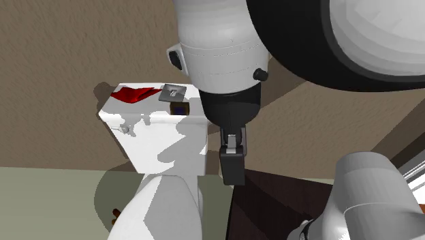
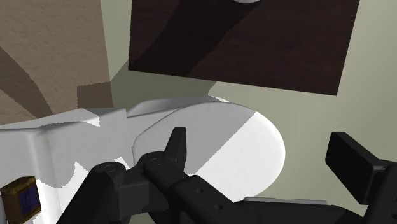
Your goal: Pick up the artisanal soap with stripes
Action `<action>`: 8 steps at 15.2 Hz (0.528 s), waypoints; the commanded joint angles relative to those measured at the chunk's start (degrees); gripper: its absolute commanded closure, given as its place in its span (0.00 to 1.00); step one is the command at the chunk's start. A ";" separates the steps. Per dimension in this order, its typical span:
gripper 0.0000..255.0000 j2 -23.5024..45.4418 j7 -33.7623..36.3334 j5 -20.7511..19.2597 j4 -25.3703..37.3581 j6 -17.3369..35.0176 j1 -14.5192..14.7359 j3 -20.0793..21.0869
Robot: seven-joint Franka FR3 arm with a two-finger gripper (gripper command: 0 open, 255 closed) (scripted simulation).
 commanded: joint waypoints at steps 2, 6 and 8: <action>0.00 0.99 -1.05 -0.85 -0.32 1.43 -0.34 -0.96; 0.00 5.70 -5.10 -3.92 -0.87 7.24 -1.62 -4.76; 0.00 8.46 -7.06 -5.20 -0.69 10.16 -2.21 -6.64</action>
